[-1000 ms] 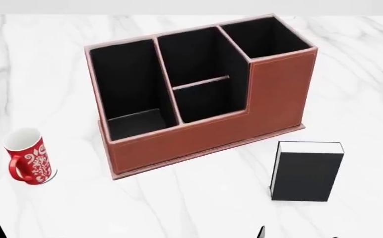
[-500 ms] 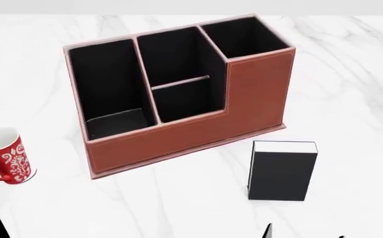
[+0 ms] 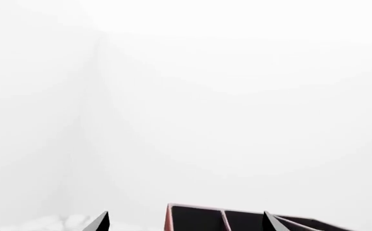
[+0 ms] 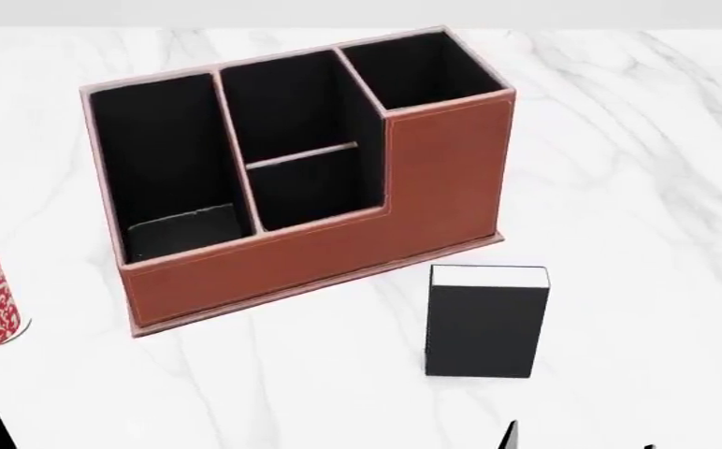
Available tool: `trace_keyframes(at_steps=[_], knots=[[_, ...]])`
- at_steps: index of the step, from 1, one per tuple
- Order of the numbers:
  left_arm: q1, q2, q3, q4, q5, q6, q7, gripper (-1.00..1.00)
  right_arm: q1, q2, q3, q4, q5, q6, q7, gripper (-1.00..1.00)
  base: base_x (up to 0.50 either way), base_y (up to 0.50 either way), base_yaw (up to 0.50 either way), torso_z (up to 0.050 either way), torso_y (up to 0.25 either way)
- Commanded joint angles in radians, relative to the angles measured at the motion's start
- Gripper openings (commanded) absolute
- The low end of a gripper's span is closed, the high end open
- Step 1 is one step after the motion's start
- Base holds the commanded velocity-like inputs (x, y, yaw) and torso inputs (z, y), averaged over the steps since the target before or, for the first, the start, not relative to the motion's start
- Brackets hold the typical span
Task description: Pick up the book and place it in the back compartment of the caddy.
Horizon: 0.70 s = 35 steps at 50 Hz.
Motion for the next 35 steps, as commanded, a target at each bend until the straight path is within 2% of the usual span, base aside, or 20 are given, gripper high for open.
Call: trace_keyframes(at_steps=[1, 35], knots=[[0.001, -0.007, 0.005, 0.003, -0.004, 0.0, -0.007, 1.0, 0.003, 0.006, -0.004, 0.002, 0.003, -0.002, 0.009, 1.0, 0.0, -0.15, 0.0, 0.0, 0.0], [-0.002, -0.024, 0.017, 0.001, -0.011, 0.005, -0.027, 1.0, 0.004, 0.024, -0.014, -0.003, 0.015, -0.007, 0.031, 1.0, 0.0, -0.14, 0.0, 0.0, 0.0]])
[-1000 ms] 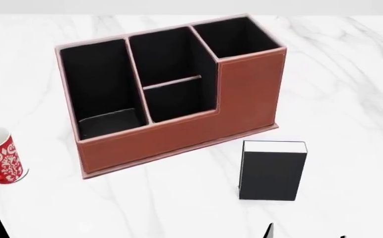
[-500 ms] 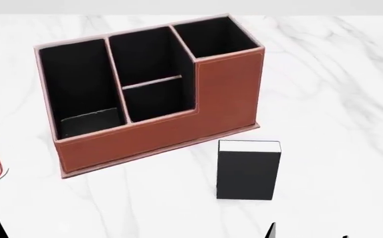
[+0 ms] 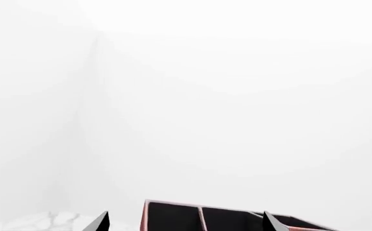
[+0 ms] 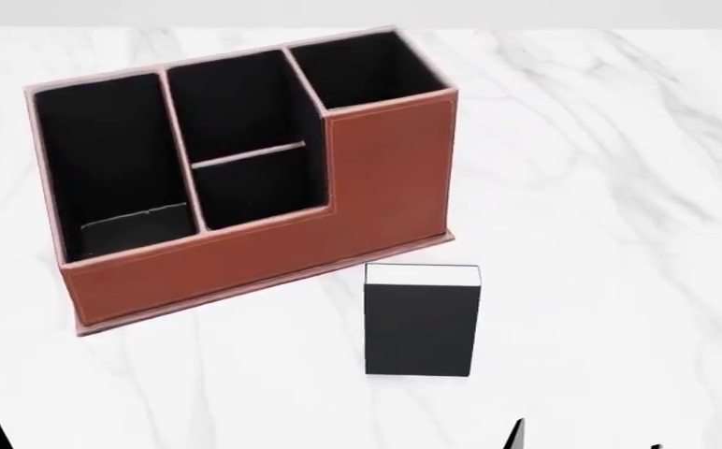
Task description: Pick up the book and place it in the back compartment of the caddy.
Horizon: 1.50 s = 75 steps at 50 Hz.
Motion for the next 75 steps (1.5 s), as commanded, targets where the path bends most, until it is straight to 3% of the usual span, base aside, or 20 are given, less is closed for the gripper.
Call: trace_keyframes(at_steps=[1, 27, 75], knots=[[0.0, -0.005, 0.003, 0.001, -0.002, 0.0, -0.008, 1.0, 0.001, 0.006, -0.003, 0.0, 0.004, -0.002, 0.007, 1.0, 0.0, -0.14, 0.0, 0.0, 0.0], [-0.006, -0.015, 0.011, -0.002, -0.002, 0.0, -0.023, 1.0, -0.028, 0.007, -0.002, -0.003, -0.015, -0.119, 0.014, 1.0, 0.02, -0.03, 0.0, 0.0, 0.0], [-0.004, -0.034, 0.021, 0.004, -0.007, 0.007, -0.049, 1.0, -0.02, 0.026, -0.024, 0.008, -0.003, -0.125, 0.031, 1.0, 0.08, 0.0, 0.0, 0.0, 0.0]])
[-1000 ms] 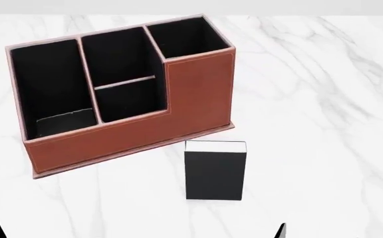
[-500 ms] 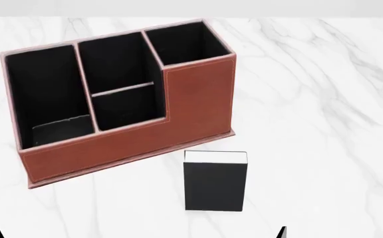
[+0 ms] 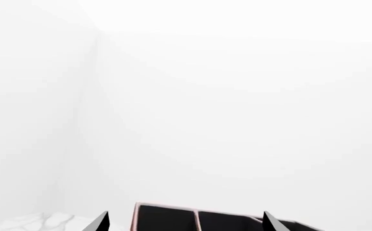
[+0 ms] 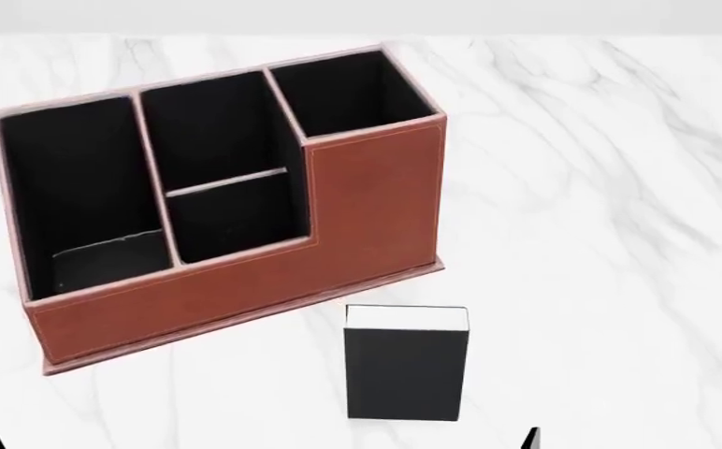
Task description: Pick up the book and place it in the back compartment of the caddy.
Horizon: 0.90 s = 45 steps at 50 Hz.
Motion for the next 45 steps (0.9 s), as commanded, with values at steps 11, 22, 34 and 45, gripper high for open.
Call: trace_keyframes(at_steps=[11, 22, 34, 45], knots=[[0.001, -0.008, 0.005, 0.004, -0.001, 0.001, -0.011, 1.0, 0.002, 0.007, -0.009, 0.005, -0.004, -0.004, 0.008, 1.0, 0.08, 0.0, 0.0, 0.0, 0.0], [0.0, -0.011, 0.008, 0.001, -0.001, 0.003, -0.016, 1.0, 0.003, 0.01, -0.013, 0.007, -0.004, -0.008, 0.012, 1.0, 0.08, 0.0, 0.0, 0.0, 0.0], [-0.003, -0.016, 0.007, 0.0, -0.007, 0.003, -0.023, 1.0, 0.004, 0.012, -0.016, 0.007, -0.01, -0.009, 0.02, 1.0, 0.09, 0.0, 0.0, 0.0, 0.0], [-0.003, -0.019, 0.009, 0.0, -0.005, 0.005, -0.028, 1.0, 0.001, 0.012, -0.017, 0.008, -0.025, -0.018, 0.028, 1.0, 0.09, 0.0, 0.0, 0.0, 0.0]])
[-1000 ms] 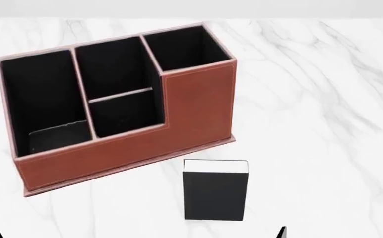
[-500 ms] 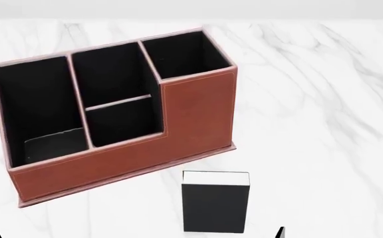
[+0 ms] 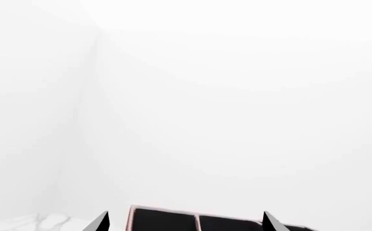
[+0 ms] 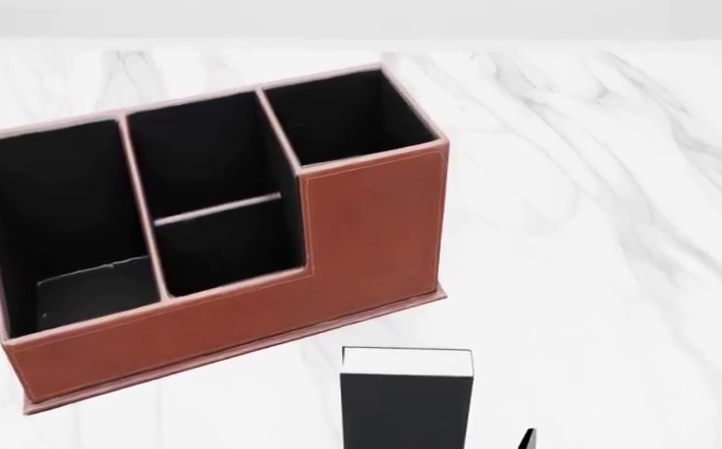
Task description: Pick up the book and place it in the back compartment of the caddy.
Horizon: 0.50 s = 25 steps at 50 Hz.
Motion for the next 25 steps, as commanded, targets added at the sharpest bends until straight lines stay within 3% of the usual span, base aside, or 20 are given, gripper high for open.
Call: trace_keyframes(at_steps=[1, 25], knots=[[-0.001, -0.003, 0.002, -0.001, 0.0, 0.001, -0.005, 1.0, -0.001, 0.0, 0.0, 0.0, -0.014, -0.007, 0.01, 1.0, 0.12, 0.0, 0.0, 0.0, 0.0], [-0.005, -0.007, 0.009, -0.005, 0.004, 0.0, -0.016, 1.0, 0.002, 0.003, -0.004, 0.009, -0.027, -0.013, 0.025, 1.0, 0.11, 0.0, 0.0, 0.0, 0.0]])
